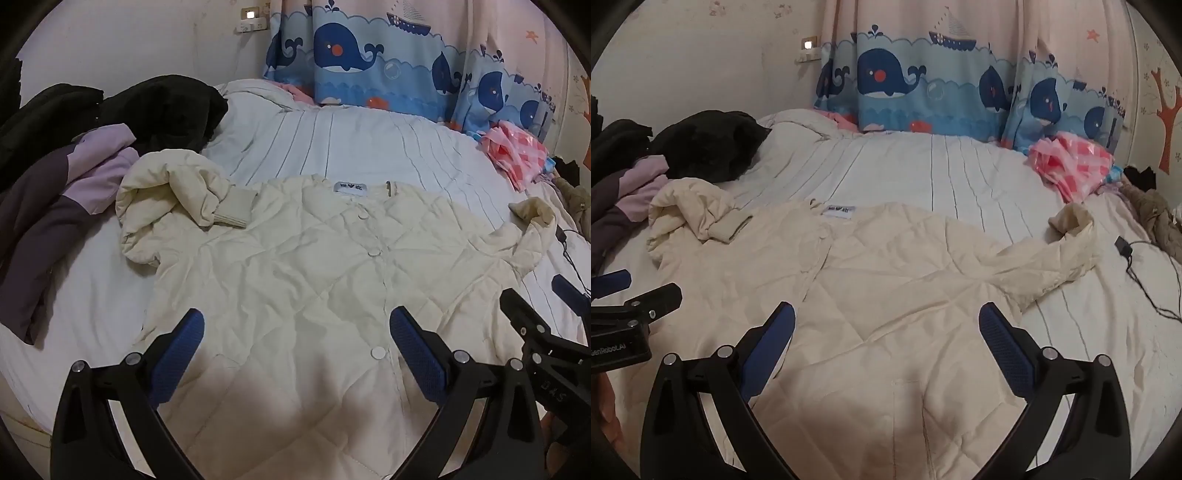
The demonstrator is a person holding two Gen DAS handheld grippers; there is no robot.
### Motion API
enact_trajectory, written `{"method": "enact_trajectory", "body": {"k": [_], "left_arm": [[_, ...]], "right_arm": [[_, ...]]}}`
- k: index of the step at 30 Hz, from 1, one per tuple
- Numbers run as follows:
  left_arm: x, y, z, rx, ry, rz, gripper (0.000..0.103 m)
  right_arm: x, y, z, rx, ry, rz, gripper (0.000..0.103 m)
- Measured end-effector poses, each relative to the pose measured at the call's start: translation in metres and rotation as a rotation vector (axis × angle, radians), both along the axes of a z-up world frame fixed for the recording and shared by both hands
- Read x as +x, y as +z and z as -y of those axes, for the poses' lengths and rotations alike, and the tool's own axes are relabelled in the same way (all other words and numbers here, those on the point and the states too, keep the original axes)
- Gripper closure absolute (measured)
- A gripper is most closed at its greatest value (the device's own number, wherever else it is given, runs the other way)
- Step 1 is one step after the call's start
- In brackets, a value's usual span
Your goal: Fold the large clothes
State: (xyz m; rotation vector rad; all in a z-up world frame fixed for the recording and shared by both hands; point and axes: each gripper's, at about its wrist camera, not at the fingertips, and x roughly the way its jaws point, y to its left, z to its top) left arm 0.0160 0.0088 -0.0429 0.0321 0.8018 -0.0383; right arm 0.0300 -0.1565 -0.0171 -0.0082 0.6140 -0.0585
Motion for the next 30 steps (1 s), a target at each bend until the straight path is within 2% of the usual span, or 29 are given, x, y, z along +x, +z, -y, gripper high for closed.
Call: {"method": "enact_trajectory", "body": {"k": [13, 30], "left_arm": [[-0.003, 0.002, 0.001, 0.023, -0.011, -0.008, 0.006], [-0.006, 0.004, 0.009, 0.054, -0.017, -0.003, 0.006]], "right_arm": [[0.008, -0.010, 0.010, 0.087, -0.005, -0.067, 0.007], [0.006, -0.012, 0.008, 0.096, 0.010, -0.080, 0.007]]}}
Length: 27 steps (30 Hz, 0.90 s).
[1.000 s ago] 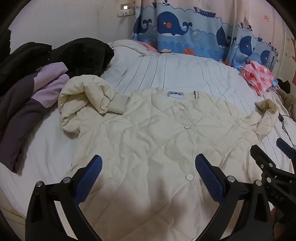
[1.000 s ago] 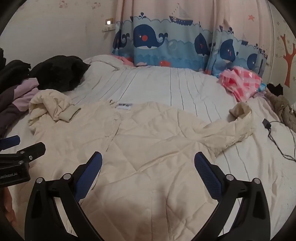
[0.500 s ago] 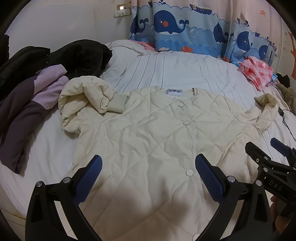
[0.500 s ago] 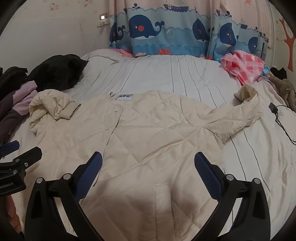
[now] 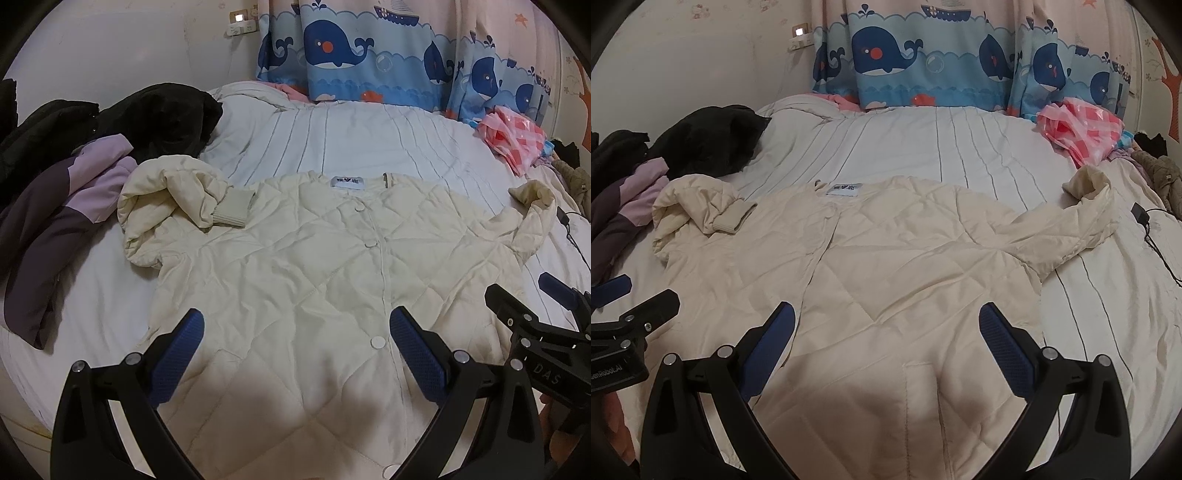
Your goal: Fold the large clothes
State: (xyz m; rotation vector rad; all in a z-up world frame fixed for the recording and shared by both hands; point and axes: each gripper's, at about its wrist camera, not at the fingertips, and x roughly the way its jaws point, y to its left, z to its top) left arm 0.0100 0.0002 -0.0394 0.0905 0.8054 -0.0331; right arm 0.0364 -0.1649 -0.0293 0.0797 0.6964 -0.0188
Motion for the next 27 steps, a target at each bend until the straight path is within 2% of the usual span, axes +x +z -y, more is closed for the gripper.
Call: {"method": "enact_trajectory", "body": {"k": [27], "left_arm": [[0.0025, -0.0043, 0.0099, 0.019, -0.016, -0.014, 0.006]], "right_arm": [[-0.0001, 0.0017, -0.0019, 0.008, 0.003, -0.001, 0.007]]}}
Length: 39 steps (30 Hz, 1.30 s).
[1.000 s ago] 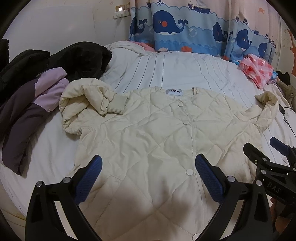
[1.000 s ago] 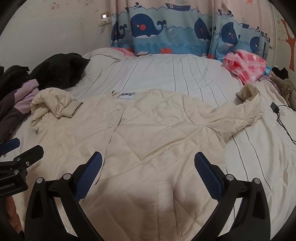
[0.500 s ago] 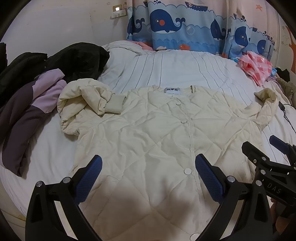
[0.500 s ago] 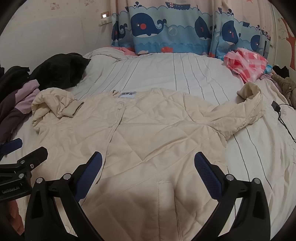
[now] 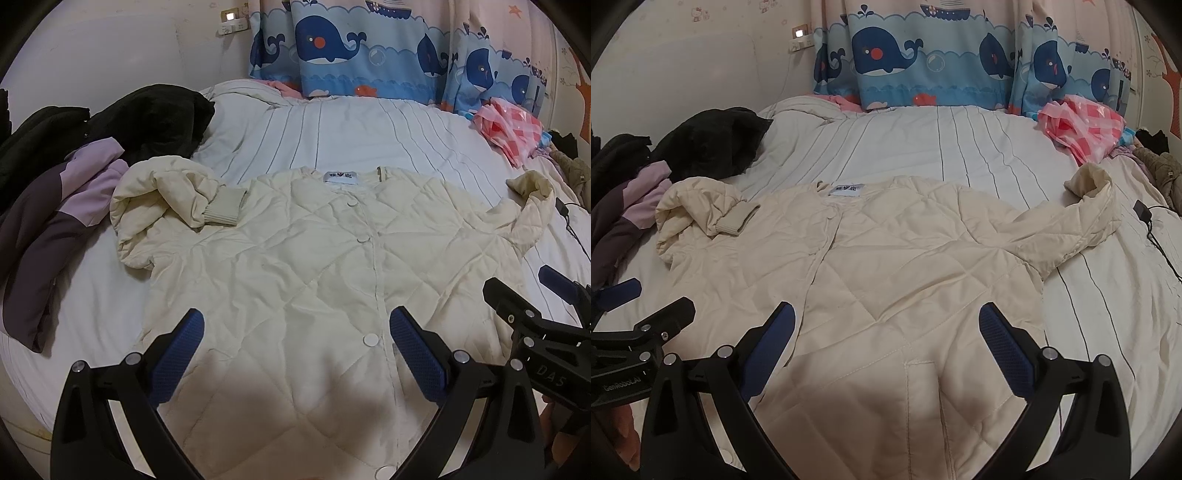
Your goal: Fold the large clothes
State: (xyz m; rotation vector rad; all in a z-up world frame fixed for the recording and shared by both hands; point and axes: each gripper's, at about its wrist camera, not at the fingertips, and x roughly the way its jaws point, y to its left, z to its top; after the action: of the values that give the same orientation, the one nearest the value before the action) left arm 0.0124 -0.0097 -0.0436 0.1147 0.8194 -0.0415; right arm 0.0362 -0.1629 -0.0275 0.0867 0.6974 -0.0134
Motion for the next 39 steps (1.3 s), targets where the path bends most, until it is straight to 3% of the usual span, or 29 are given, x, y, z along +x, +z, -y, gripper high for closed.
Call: {"method": "enact_trajectory", "body": {"k": [39], "left_arm": [[0.015, -0.010, 0.023, -0.012, -0.017, -0.032, 0.006]], "right_arm": [[0.002, -0.004, 0.022, -0.018, -0.049, 0.017, 0.007]]}}
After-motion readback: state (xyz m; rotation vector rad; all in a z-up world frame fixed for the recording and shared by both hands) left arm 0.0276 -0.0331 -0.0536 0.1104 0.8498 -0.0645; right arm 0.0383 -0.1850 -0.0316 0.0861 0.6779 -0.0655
